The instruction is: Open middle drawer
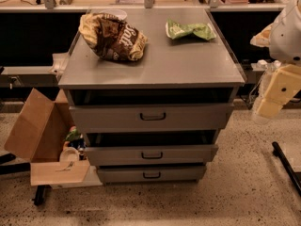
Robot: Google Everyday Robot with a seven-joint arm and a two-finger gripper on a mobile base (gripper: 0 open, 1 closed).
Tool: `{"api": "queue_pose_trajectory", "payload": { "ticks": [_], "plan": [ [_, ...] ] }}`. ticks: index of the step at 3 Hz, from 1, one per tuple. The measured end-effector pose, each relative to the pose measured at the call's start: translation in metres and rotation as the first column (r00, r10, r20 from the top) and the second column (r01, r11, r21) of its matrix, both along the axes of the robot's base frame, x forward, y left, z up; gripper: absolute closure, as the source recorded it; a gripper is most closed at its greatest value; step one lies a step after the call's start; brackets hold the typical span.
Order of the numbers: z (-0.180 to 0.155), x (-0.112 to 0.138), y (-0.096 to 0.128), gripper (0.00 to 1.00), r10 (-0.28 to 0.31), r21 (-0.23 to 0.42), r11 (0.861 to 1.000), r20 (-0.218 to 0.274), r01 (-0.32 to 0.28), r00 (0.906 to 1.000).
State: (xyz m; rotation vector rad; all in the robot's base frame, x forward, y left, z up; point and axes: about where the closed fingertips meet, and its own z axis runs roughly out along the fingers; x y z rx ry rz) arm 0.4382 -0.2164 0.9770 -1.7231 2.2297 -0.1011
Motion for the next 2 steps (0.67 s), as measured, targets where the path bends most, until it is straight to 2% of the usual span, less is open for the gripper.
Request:
{"api": "queue_pose_trajectory", "payload": {
  "ticks": [1,2],
  "plan": [
    [-0.001,0.001,0.002,0.00,0.007,0.007,1.000,0.017,-0.007,0.9998],
    [-0.027,0.004,0.018,0.00,0.083,-0.006,0.997,0.022,-0.083,0.9963]
  ]
}}
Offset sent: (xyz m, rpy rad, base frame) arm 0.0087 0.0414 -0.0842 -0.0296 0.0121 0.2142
